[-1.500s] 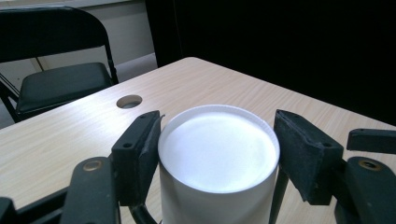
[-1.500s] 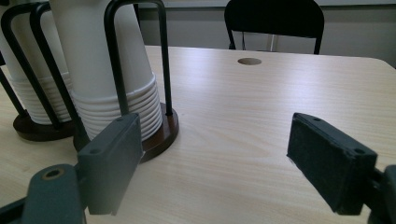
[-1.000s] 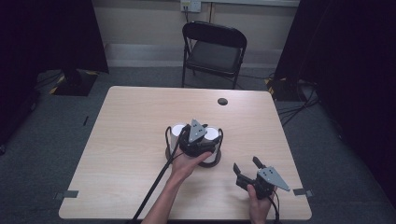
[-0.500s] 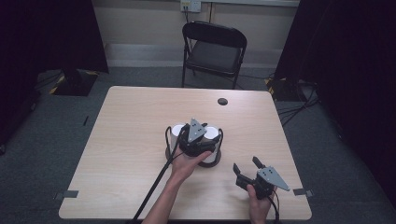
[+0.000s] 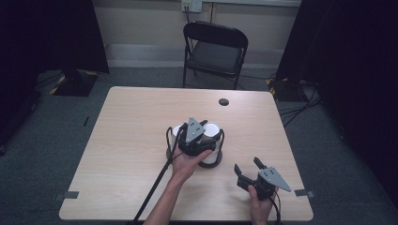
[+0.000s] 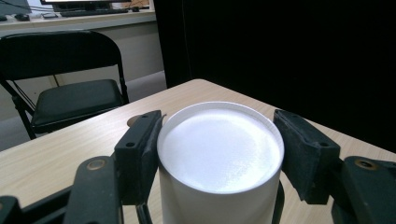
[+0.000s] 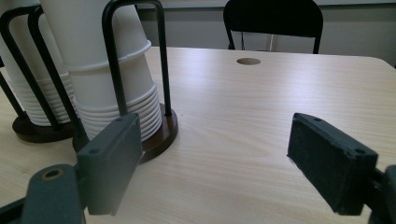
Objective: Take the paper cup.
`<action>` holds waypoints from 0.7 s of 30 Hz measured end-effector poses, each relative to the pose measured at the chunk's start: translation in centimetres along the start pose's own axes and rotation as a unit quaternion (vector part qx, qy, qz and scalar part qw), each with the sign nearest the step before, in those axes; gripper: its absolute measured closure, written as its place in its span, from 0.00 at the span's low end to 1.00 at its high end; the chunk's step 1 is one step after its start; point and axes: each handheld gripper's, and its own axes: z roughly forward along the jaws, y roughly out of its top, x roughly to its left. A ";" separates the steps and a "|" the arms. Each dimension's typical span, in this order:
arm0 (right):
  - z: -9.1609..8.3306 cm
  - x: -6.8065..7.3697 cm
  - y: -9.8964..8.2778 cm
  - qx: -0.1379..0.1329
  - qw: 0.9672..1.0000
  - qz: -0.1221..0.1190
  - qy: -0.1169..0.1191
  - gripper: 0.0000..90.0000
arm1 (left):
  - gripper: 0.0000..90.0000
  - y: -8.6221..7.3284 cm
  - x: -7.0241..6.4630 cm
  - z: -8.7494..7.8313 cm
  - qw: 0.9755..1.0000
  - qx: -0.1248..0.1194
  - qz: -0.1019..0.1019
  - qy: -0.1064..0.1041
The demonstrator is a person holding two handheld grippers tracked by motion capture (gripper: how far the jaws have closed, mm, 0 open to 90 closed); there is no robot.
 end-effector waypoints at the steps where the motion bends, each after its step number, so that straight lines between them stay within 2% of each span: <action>1: 0.0 0.0 0.0 0.000 1.000 0.000 0.000 0.19 | 0.39 0.1 0.0 -0.1 1.000 -0.002 0.000 0.001; 8: 0.0 0.1 0.0 0.001 1.000 -0.001 -0.001 0.19 | 0.39 0.6 0.1 -0.5 1.000 -0.017 -0.003 0.000; 15: 0.0 0.1 0.0 0.002 1.000 -0.001 0.000 0.19 | 0.39 1.0 0.1 -0.8 1.000 -0.023 0.006 -0.006; 21: 0.1 0.1 0.0 0.003 1.000 -0.004 0.001 0.19 | 0.39 1.4 0.3 -1.4 0.999 -0.038 0.003 -0.005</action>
